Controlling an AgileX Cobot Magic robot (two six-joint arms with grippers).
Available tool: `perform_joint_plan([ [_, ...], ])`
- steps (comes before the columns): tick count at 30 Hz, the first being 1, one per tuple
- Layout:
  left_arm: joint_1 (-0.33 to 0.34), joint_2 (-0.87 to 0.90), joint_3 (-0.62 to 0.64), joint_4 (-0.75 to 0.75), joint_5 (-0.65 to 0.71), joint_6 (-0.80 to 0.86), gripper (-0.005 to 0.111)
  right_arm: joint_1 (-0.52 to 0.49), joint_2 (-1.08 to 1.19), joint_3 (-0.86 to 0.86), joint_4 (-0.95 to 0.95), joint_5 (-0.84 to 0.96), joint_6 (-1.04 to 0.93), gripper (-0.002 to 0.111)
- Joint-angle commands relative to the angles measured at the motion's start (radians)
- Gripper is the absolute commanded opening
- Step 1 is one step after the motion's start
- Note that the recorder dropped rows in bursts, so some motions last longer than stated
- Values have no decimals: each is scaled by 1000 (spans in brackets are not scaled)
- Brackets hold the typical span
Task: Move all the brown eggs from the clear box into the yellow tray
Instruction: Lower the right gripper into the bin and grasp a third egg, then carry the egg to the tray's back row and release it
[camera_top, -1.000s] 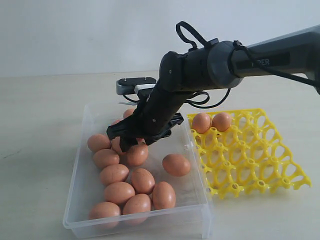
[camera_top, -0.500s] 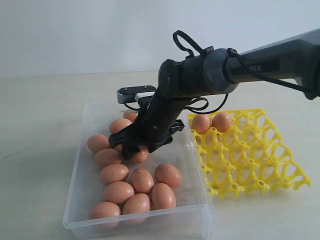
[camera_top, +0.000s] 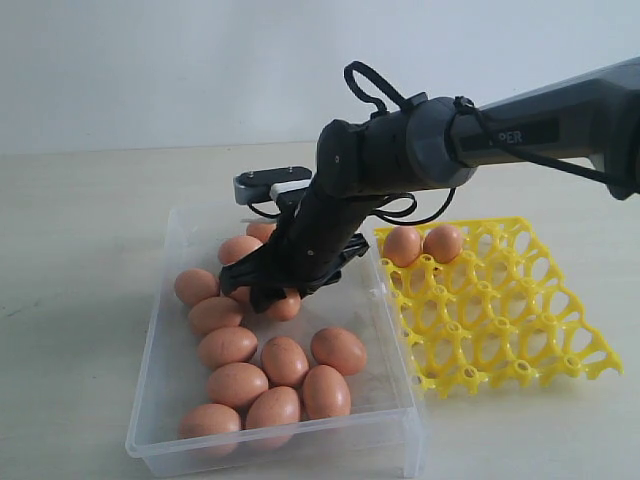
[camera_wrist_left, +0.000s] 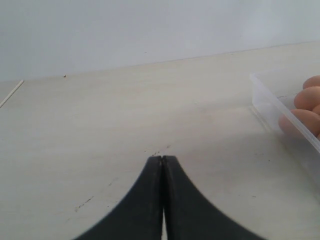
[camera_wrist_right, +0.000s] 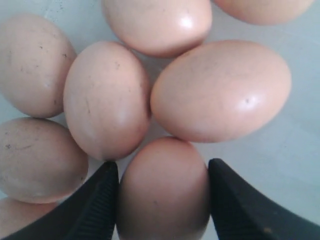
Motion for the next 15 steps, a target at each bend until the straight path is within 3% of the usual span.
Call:
perform_joint_plan([
  [1,-1,1,-4,1,-14,-6,0,-4,-26,4,-19,-1,-41,7],
  [2,-1,1,-4,1,-14,-6,0,-4,-41,17,-22,-7,-48,0],
  [7,-1,1,-4,1,-14,-6,0,-6,-159,136,-87,-102,-51,0],
  [15,-1,1,-4,1,-14,-6,0,-49,-493,447,-128,-420,-51,0],
])
